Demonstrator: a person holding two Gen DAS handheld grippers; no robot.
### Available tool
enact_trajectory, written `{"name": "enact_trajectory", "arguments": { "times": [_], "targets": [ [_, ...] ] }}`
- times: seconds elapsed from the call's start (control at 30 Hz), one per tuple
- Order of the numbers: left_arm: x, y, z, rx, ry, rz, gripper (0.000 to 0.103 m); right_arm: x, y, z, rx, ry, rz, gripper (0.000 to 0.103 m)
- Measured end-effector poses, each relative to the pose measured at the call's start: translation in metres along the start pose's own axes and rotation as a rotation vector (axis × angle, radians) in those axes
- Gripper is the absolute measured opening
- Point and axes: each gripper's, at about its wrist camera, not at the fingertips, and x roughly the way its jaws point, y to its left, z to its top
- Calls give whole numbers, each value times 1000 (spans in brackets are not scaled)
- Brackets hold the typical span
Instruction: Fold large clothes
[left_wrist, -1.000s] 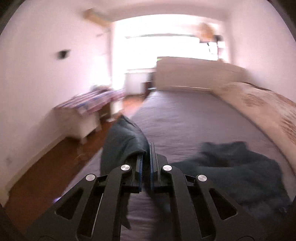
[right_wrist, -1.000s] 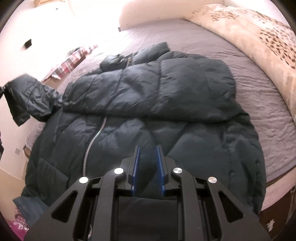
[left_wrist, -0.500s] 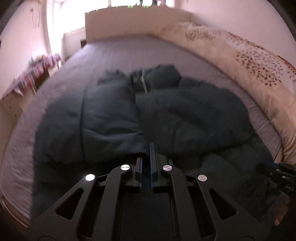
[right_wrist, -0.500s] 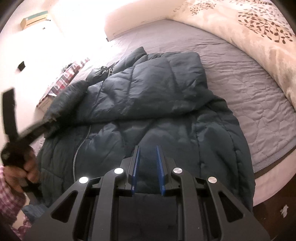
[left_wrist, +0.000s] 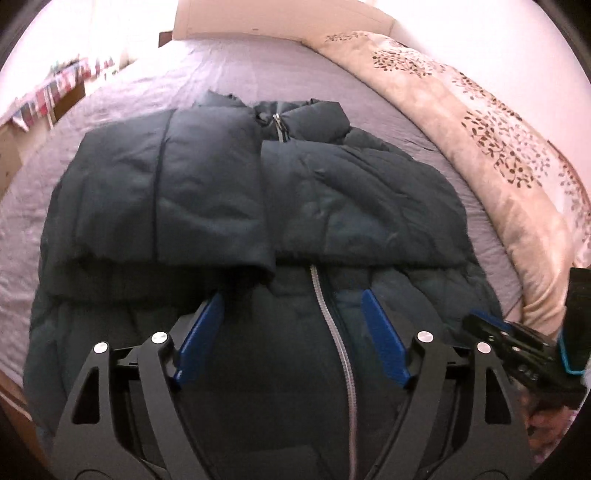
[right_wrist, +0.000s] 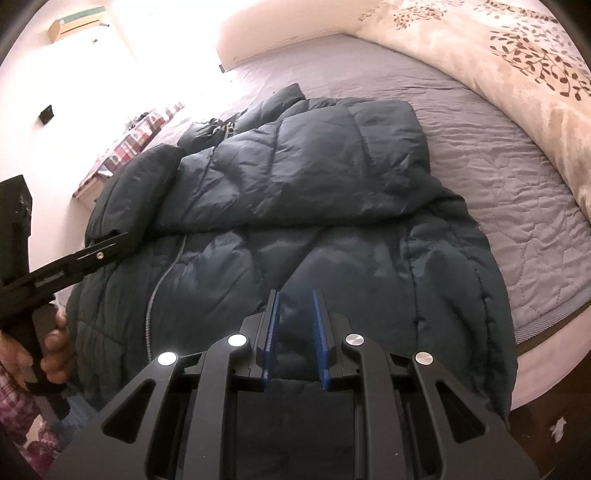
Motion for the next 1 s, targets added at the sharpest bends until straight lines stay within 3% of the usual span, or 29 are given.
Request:
{"name": "enact_trajectory", "arguments": {
  "times": [0.2,0.43,0.47,0.5,0.53,0.57,0.73,0.83,1.0],
  "targets": [
    [-30,11,-24,-17,-31,-23,77,0,22,0,-70,10,1,20],
    [-75,46,-53,-49,-119,184,77,6,93,14,-270,8,44,20],
    [-82,54,-58,-71,-125,204,77,7,110,17,-313,6,58,29],
    [-86,61,-61,-89,-127,212,77,9,126,19,-354,3,71,56],
    [-90,67,-64,-106,-131,220,77,9,138,20,-381,-7,78,71],
    [-96,74,-67,-121,-141,236,77,9,153,23,-415,-32,88,78],
    [-112,100,-79,-150,-172,270,77,22,236,27,-649,-93,126,78],
    [-115,111,-86,-166,-172,266,77,42,273,29,-741,-82,119,78],
    [-116,126,-95,-207,-168,243,77,89,315,23,-905,-47,37,78]
  ]
}}
